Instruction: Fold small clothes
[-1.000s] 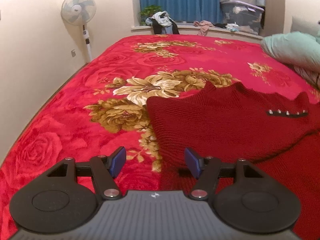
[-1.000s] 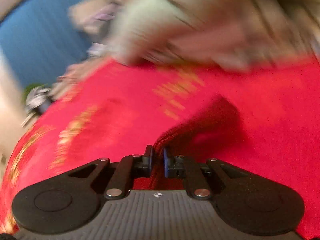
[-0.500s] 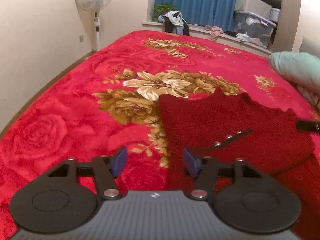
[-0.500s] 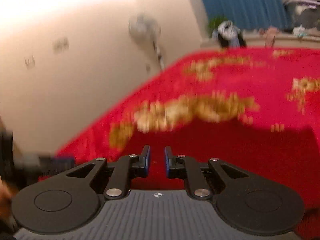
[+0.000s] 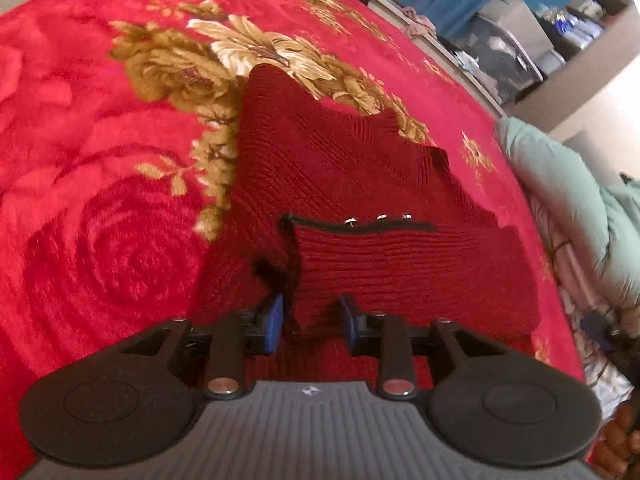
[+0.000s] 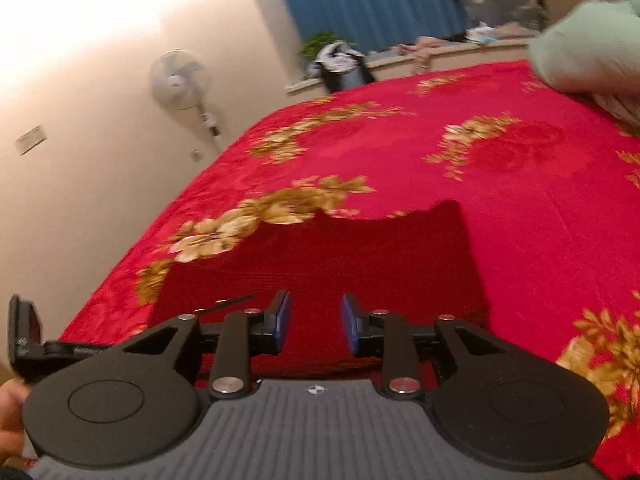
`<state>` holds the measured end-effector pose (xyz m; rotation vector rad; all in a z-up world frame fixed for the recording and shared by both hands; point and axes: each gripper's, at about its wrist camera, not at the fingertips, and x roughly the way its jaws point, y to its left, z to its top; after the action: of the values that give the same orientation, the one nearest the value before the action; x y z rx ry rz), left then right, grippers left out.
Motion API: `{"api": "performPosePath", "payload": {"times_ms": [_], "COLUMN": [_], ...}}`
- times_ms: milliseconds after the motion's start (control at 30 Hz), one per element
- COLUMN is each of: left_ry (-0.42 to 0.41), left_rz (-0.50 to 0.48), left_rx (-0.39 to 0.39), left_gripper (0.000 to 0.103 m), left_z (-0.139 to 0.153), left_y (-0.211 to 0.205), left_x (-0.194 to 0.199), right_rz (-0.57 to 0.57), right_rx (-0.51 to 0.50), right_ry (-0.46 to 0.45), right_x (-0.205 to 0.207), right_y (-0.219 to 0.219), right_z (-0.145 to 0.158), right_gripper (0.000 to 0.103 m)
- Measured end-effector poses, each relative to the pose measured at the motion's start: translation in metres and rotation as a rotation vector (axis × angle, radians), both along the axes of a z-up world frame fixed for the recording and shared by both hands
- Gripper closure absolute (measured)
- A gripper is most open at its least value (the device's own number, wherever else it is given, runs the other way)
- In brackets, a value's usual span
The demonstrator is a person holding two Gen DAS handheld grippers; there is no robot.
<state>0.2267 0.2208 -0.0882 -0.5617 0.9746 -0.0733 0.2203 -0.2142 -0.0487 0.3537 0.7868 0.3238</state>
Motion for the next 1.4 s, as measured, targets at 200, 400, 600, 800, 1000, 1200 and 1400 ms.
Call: {"api": "performPosePath", "payload": {"times_ms": [200, 400, 600, 800, 1000, 1200, 1400], "left_ry": [0.008, -0.013, -0.26, -0.36, -0.186, -0.151, -0.209], "left_rz": [0.012, -0.011, -0.114, 0.014, 0.001, -0.11, -0.121], "left_rx": [-0.015, 0.026, 0.136, 0.254, 0.324, 0.313, 0.413], "left_gripper": [0.065, 0.07, 0.094, 0.088, 0.087, 0.07, 0.065], "left_z": [0.002, 0.005, 0.067, 0.086, 0.051, 0.025, 0.035], "left_y": [0.001, -0.009, -0.017, 0.015, 0.017, -0.001, -0.017], "left_x": [0.001, 0.003, 0.001, 0.014, 0.022, 0.026, 0.011], "right_rz": [-0.082, -0.118, -0.147, -0.159, -0.211, -0.201, -0.245], "right_rx": [-0.014, -0.037, -0.032, -0.043, -0.021, -0.134, -0.103], "right_ry": [0.045, 0.057, 0.062, 0.075, 0.149, 0.181, 0.189], "right_x": [0.02, 0.033, 0.037, 0.044, 0.053, 0.064, 0.061], "right_y": [-0.012, -0.014, -0.023, -0.027, -0.039, -0.034, -0.045], "right_z": [-0.027, -0.037, -0.038, -0.047, -0.061, -0.076, -0.076], "right_gripper": [0.073, 0.073, 0.073, 0.073, 0.071, 0.069, 0.061]}}
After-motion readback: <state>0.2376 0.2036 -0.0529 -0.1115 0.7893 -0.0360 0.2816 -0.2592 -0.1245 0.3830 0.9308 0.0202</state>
